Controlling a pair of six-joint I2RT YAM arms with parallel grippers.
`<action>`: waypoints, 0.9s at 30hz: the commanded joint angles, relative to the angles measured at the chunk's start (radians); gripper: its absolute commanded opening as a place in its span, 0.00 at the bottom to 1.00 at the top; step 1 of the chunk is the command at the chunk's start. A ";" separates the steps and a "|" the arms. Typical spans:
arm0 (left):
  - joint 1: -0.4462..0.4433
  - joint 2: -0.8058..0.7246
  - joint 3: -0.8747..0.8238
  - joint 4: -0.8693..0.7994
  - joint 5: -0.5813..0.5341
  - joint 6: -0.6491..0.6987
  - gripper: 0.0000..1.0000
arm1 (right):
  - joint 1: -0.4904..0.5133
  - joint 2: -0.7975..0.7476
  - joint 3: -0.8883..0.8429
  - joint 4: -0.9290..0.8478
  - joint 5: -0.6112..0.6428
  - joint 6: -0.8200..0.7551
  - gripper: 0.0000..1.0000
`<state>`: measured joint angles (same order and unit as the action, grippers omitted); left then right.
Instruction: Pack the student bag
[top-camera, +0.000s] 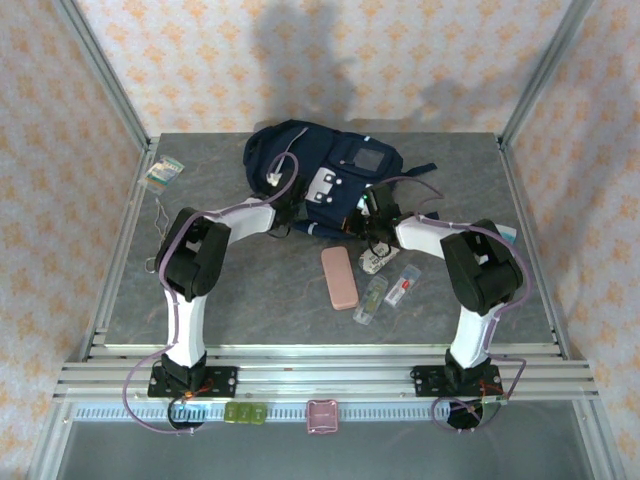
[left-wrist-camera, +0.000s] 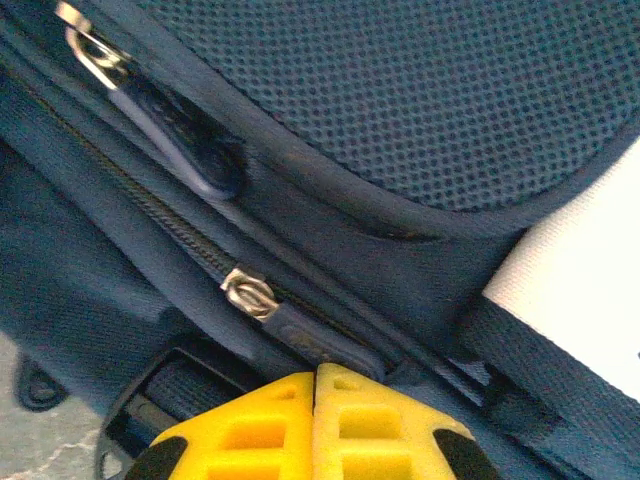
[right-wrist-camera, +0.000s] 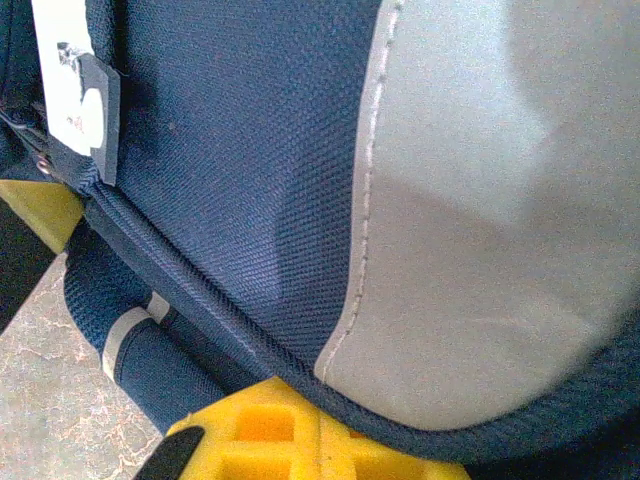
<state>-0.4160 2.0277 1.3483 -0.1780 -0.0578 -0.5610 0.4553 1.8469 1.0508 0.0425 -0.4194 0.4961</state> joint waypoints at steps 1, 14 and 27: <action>0.039 -0.068 -0.023 -0.067 -0.062 0.049 0.00 | -0.024 0.024 -0.041 -0.098 0.056 0.008 0.04; 0.044 -0.060 0.124 -0.179 0.109 0.231 0.48 | -0.024 0.012 -0.041 -0.096 0.044 0.014 0.05; 0.065 0.029 0.120 -0.158 0.072 0.015 0.52 | -0.023 0.003 -0.052 -0.081 0.039 0.022 0.05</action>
<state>-0.3550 2.0583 1.4929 -0.3519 0.0441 -0.4618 0.4507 1.8439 1.0397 0.0578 -0.4271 0.5125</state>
